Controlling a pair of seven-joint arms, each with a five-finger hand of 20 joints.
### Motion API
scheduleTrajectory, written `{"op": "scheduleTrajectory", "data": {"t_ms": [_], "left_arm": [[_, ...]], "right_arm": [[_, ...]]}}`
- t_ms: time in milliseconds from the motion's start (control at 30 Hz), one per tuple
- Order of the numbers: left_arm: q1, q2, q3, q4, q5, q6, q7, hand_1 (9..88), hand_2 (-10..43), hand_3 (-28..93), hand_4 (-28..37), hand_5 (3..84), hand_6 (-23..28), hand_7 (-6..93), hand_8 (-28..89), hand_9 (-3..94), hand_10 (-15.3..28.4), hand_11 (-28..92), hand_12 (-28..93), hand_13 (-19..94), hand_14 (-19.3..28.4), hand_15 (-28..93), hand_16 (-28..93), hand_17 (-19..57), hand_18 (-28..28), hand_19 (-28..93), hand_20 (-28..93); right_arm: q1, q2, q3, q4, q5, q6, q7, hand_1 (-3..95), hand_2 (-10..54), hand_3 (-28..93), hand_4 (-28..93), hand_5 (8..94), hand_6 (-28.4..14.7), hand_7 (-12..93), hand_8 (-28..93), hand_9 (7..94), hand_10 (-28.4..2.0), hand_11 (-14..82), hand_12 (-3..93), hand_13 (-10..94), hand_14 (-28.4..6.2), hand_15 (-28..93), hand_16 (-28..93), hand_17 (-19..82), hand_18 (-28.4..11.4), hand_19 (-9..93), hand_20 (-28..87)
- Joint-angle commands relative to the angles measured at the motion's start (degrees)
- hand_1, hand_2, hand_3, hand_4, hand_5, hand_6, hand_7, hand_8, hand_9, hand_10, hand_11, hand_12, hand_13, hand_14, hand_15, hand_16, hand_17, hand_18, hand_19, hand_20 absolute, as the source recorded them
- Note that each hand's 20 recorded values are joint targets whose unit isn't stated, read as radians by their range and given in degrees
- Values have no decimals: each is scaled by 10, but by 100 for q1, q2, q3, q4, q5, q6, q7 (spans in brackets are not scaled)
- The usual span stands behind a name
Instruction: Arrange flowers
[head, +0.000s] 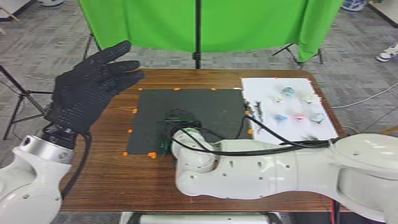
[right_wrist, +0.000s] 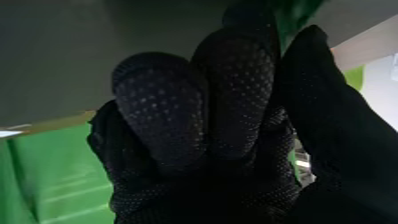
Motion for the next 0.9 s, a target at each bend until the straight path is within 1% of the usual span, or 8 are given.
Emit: {"op": "scheduleTrajectory", "data": {"t_ms": [33, 200, 333, 433, 467, 633, 767, 900], "left_arm": [[40, -61, 3, 37, -23, -39, -56, 223, 64, 776, -243, 339, 84, 164, -108, 321, 212, 249, 108, 230, 282, 439, -73, -110, 284, 570, 18], [90, -88, -21, 22, -32, -8, -93, 223, 64, 775, -242, 339, 83, 164, -108, 321, 213, 249, 107, 230, 282, 439, -73, -111, 284, 570, 17], [126, -56, -38, 16, -30, 7, -28, 224, 64, 775, -241, 338, 83, 164, -108, 322, 213, 249, 107, 230, 282, 439, -73, -111, 284, 571, 17], [196, -113, -72, -14, -36, 53, -133, 224, 64, 776, -241, 338, 83, 165, -108, 322, 212, 250, 108, 230, 281, 438, -73, -111, 284, 570, 17], [193, -66, -70, -1, -58, 56, -99, 224, 64, 776, -241, 338, 83, 165, -108, 322, 212, 250, 107, 230, 281, 438, -73, -111, 284, 570, 17], [777, -73, -447, -196, -49, 280, 117, 226, 64, 776, -242, 338, 84, 165, -108, 321, 212, 250, 107, 230, 282, 439, -73, -111, 284, 571, 17], [1304, -146, -792, -347, -60, 496, 230, 225, 64, 776, -242, 339, 84, 164, -108, 322, 213, 249, 107, 230, 282, 439, -73, -111, 284, 571, 17], [1700, -256, -1099, -447, -70, 552, 249, 225, 65, 775, -241, 339, 84, 164, -107, 322, 213, 249, 107, 230, 282, 439, -73, -111, 284, 571, 16]], "right_arm": [[-2, -39, 102, -102, 98, -100, -109, 423, -10, 639, -283, 935, 27, 160, -131, 937, -95, 468, 156, 902, -83, 589, 216, 550, -213, 932, 389], [-123, -24, 282, -161, 236, -268, -176, 422, -2, 620, -283, 928, 26, 152, -131, 937, -96, 460, 160, 897, -85, 591, 216, 546, -213, 932, 392], [157, -46, -51, -135, 43, 182, -119, 415, 5, 612, -283, 921, 24, 148, -131, 937, -97, 455, 161, 894, -85, 593, 215, 543, -213, 932, 391], [203, -41, -123, -181, -202, 262, -89, 409, 3, 620, -283, 922, 26, 150, -129, 937, -97, 459, 162, 895, -85, 593, 213, 543, -212, 932, 389], [311, -47, -237, -194, -347, 370, -15, 406, 3, 624, -283, 924, 27, 152, -129, 937, -96, 464, 161, 896, -85, 593, 212, 543, -212, 932, 390], [779, -36, -676, -282, -925, 978, 89, 396, -10, 637, -283, 927, 27, 154, -126, 937, -94, 467, 158, 897, -83, 594, 211, 547, -213, 932, 389], [786, 285, -322, -584, -826, 848, -208, 384, -26, 648, -283, 921, 23, 159, -116, 937, -91, 474, 160, 896, -77, 603, 212, 552, -211, 932, 398], [469, 839, 466, -1054, -751, 314, -390, 367, -22, 654, -283, 885, 8, 168, -113, 937, -99, 422, 169, 875, -84, 599, 206, 539, -210, 932, 380]]}}
